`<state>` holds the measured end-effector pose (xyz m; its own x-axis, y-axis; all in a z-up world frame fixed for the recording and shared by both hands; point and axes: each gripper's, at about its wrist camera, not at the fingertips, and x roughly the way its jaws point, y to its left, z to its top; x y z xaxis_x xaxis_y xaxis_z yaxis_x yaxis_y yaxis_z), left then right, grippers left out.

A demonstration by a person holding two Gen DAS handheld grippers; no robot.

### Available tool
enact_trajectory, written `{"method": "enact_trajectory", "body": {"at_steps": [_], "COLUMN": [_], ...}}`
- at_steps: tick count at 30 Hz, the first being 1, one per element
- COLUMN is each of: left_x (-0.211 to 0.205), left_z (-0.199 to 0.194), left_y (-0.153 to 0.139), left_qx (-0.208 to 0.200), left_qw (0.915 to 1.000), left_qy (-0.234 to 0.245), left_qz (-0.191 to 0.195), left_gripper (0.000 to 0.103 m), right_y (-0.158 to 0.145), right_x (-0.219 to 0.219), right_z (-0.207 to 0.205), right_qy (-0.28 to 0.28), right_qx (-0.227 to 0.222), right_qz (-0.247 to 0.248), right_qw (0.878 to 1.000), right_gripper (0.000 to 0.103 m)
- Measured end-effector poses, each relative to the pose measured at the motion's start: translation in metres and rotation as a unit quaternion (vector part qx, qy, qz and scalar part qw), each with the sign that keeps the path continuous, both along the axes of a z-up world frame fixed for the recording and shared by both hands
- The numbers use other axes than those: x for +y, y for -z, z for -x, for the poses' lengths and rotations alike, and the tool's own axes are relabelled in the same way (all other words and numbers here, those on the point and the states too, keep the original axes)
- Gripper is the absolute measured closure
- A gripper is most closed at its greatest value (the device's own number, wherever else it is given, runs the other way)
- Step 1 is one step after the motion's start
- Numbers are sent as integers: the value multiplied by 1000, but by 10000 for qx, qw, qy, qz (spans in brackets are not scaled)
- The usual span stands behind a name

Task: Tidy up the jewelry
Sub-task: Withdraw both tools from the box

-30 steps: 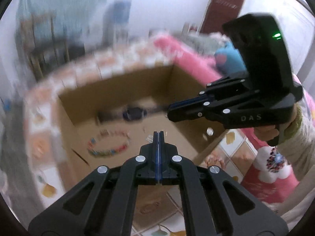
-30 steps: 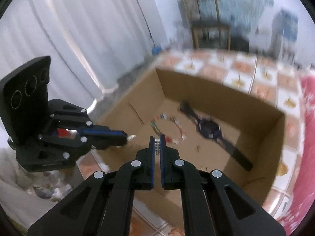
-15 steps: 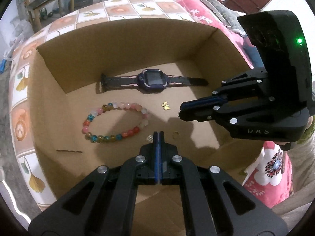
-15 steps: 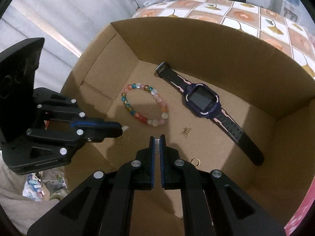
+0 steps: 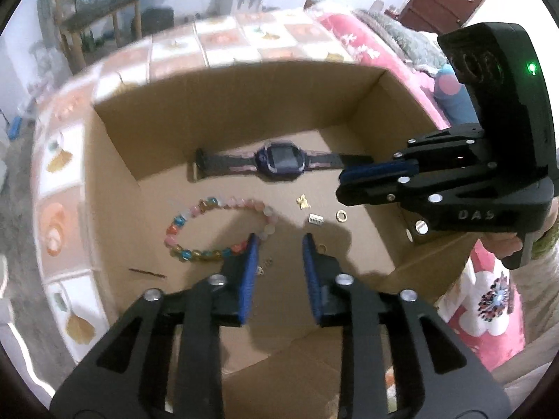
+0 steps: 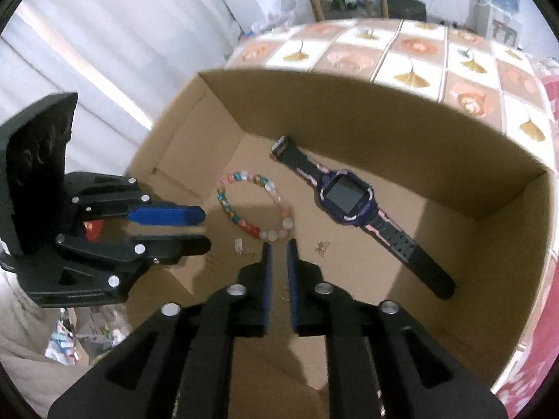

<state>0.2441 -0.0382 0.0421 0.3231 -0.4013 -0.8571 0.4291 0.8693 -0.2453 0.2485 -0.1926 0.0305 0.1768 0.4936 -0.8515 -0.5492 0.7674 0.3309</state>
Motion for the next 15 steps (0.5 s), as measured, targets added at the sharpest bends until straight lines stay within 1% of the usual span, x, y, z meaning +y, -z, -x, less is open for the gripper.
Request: {"method": "enact_trajectory", "body": {"at_steps": [1, 2, 3, 4, 5, 6, 7, 9, 10, 11, 13, 15], "left_x": [1, 1, 2, 4, 5, 8, 10, 13, 15, 15, 18, 21], "left_z": [5, 9, 16, 25, 32, 43, 53, 70, 81, 87, 102, 111], "left_y": [-7, -12, -21, -30, -36, -46, -53, -63, -67, -69, -71, -70], "left_qx": [-156, -264, -455, -695, -871, -1150, -1359, -1681, -1849, -1932, -2097, -2081], "left_qw": [9999, 9996, 9990, 9976, 9962, 9933, 9906, 9856, 9826, 9810, 9773, 9772], "left_qy": [8, -3, -26, -27, -30, -63, -87, -127, -147, -158, -289, -390], "left_qz": [-11, -19, -16, 19, 42, 73, 93, 119, 100, 67, 44, 144], "left_gripper": [69, 62, 54, 50, 40, 31, 28, 18, 17, 16, 11, 11], "right_y": [-7, -16, -24, -31, -39, -45, -52, -63, -67, -69, -72, -72], "right_x": [-4, -8, -12, -16, -20, -23, -27, -34, -37, -39, -40, -40], "right_z": [4, 9, 14, 20, 27, 33, 43, 62, 73, 84, 102, 117], "right_qy": [49, 112, 205, 297, 427, 513, 604, 784, 870, 955, 1019, 1024], "right_qx": [-137, -299, -459, -605, -781, -901, -1053, -1323, -1457, -1575, -1728, -1791], "right_qz": [-98, -211, -316, -408, -542, -659, -857, -1173, -1308, -1399, -1495, -1582], "right_qw": [9998, 9993, 9982, 9969, 9946, 9924, 9889, 9811, 9768, 9729, 9682, 9656], "right_gripper": [80, 75, 70, 68, 63, 59, 57, 46, 44, 42, 37, 35]}}
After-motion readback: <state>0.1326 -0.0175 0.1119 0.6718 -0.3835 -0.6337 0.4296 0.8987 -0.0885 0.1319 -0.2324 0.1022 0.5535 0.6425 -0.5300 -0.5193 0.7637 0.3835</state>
